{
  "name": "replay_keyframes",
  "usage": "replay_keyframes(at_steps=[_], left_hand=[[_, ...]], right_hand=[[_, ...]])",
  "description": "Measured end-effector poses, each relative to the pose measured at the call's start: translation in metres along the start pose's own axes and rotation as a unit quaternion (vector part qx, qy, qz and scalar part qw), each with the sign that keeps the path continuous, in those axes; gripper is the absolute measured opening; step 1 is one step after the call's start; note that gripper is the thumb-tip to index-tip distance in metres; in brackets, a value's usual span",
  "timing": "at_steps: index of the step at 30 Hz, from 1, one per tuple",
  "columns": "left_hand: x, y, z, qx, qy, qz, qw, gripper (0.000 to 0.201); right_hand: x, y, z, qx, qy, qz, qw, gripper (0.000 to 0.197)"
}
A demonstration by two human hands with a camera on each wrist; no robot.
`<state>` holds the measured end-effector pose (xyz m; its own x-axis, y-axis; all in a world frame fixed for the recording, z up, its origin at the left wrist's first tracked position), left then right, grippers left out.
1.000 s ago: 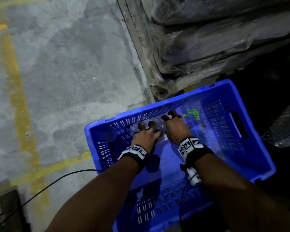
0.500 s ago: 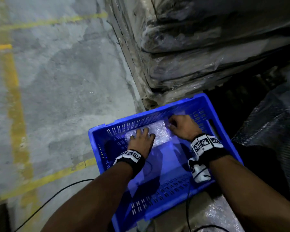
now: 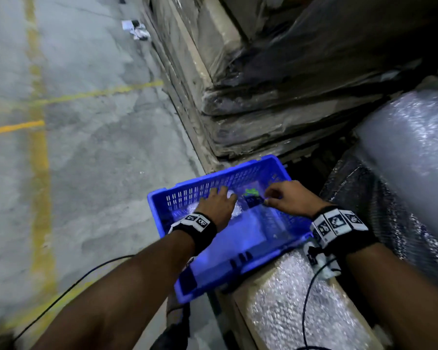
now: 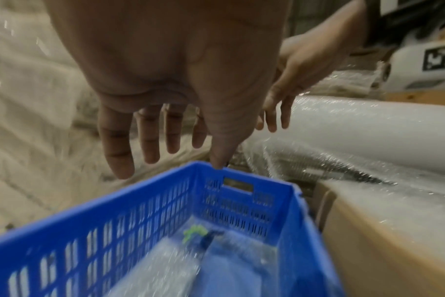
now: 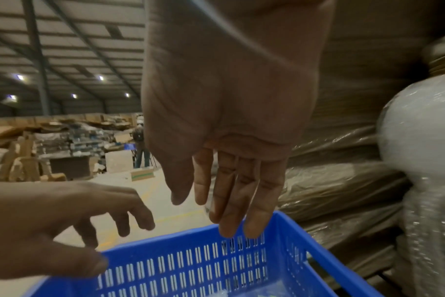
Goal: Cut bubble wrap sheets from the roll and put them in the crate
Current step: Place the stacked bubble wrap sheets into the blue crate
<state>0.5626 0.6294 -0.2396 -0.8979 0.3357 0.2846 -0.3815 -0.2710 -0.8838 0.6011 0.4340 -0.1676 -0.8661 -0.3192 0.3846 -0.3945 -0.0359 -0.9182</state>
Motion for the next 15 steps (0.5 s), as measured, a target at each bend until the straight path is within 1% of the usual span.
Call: replay_keyframes(at_steps=[3,7,11,13,15], left_hand=[[0.027,-0.015,0.03,-0.014,0.019,0.016,1.0,0.049],[0.069,-0.012,0.076,-0.036,0.035,0.032,0.998,0.048],[0.11,0.01,0.122,-0.009,0.059,0.054,0.997,0.05],[0.129,0.026,0.139,0.01,0.061,0.049,0.997,0.048],[0.147,0.045,0.154,0.004,0.065,0.033,0.997,0.048]], right_hand=[[0.047,-0.001,0.01,-0.016,-0.009,0.032,0.999,0.019],[0.118,0.018,0.033,-0.012,0.003,0.064,0.998,0.02],[0.192,0.048,0.06,-0.017,0.008,0.077,0.997,0.015],[0.222,0.065,0.069,-0.025,0.016,0.084,0.996,0.015],[0.248,0.083,0.078,-0.027,0.032,0.086,0.995,0.018]])
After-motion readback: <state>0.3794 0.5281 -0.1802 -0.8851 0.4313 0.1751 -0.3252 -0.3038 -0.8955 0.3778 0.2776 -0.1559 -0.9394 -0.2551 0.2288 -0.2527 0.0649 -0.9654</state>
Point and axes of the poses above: each hand's wrist, its own x-axis away from the middle knuckle, its own y-axis out of the palm, z = x × y, the point moved 3 cm from there along -x, towards the middle knuckle, and after that the axes turned 13 degrees about x, right-handed, at the moved point
